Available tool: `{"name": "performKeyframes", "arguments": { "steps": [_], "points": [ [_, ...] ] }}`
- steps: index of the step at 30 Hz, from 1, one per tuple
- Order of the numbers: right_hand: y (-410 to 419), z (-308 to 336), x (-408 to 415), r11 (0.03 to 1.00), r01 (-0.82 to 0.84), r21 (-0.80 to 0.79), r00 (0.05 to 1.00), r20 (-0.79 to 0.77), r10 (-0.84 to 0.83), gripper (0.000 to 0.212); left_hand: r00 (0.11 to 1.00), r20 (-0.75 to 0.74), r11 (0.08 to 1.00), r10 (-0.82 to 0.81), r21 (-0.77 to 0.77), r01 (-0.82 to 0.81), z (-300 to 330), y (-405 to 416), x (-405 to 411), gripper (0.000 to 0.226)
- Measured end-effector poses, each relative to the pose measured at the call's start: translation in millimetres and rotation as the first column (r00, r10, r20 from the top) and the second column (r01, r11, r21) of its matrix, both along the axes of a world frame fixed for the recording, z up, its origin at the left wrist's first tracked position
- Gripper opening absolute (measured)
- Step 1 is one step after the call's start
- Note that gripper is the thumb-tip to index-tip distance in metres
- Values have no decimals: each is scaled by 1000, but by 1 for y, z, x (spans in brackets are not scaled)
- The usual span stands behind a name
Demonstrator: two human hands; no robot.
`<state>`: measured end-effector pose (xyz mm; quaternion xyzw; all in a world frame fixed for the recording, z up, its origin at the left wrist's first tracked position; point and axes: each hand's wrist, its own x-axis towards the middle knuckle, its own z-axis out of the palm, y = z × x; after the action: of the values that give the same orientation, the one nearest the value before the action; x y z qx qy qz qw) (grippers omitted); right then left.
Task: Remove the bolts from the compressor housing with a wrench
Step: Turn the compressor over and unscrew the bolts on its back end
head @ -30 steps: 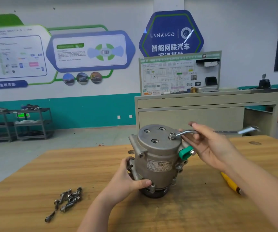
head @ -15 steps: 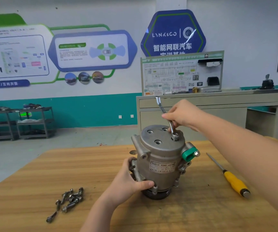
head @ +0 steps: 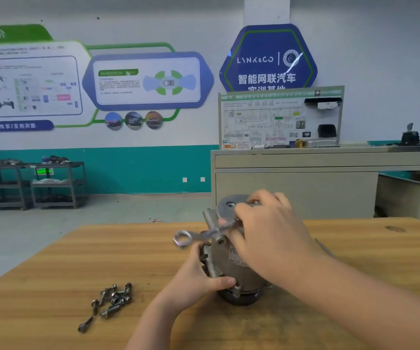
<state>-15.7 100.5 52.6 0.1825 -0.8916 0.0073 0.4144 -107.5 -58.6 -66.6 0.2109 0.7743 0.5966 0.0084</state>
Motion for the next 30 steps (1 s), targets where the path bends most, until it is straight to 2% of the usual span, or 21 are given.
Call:
{"name": "performKeyframes", "arguments": {
  "steps": [2, 4, 6, 8, 10, 12, 14, 17, 19, 20, 21, 24, 26, 28, 30],
  "points": [
    [12, -9, 10, 998, -40, -44, 998, -54, 38, 49, 1000, 10, 1000, -25, -17, 26, 0, -2, 1, 74],
    [30, -20, 11, 981, -144, -130, 989, -33, 141, 52, 999, 42, 1000, -21, 18, 20, 1, -4, 1, 84],
    [51, -29, 8, 894, -290, -342, 950, 10, 313, 46, 998, 60, 999, -22, 37, 19, 0, -6, 0, 88],
    [67, -35, 5, 693, -362, -624, 880, 16, 474, 41, 997, 66, 999, -35, 43, 32, 0, -5, 1, 85],
    [76, -40, 1, 498, -374, -782, 817, -25, 576, 35, 998, 61, 999, -24, 37, 22, 1, -4, 2, 88],
    [83, -44, -4, 388, -371, -844, 799, -77, 596, 32, 998, 54, 1000, -14, 21, 12, 1, -2, 2, 94],
    [85, -46, -10, 232, -332, -914, 766, -118, 632, 28, 999, 51, 1000, 0, 24, -1, 0, -1, 1, 99],
    [89, -40, -22, -67, -140, -988, 737, -149, 659, 8, 999, 39, 1000, 15, 13, -16, 0, -1, 1, 109],
    [94, -29, -37, -225, 35, -974, 739, -126, 662, 16, 999, 33, 1000, 15, 7, -15, 1, -1, 1, 110],
    [96, -21, -46, -229, 117, -966, 744, -67, 665, 20, 999, 31, 1000, 16, 5, -16, 1, 0, 1, 109],
    [97, -11, -55, -176, 187, -966, 742, 22, 670, 21, 999, 28, 1000, 17, -2, -17, 1, 0, 0, 108],
    [93, 19, -79, 147, 348, -926, 684, 358, 636, 22, 1000, 29, 1000, 9, -7, -9, 0, 3, 0, 98],
    [80, 44, -87, 387, 411, -825, 624, 564, 541, 18, 1000, 17, 1000, 6, 13, -7, -1, 6, -1, 85],
    [62, 66, -88, 589, 407, -699, 572, 697, 432, 16, 1000, 7, 999, 18, 28, -18, -3, 8, -3, 78],
    [45, 81, -85, 725, 340, -599, 555, 750, 360, 14, 1000, 0, 999, 20, 33, -20, -2, 8, -2, 80]
  ]
}}
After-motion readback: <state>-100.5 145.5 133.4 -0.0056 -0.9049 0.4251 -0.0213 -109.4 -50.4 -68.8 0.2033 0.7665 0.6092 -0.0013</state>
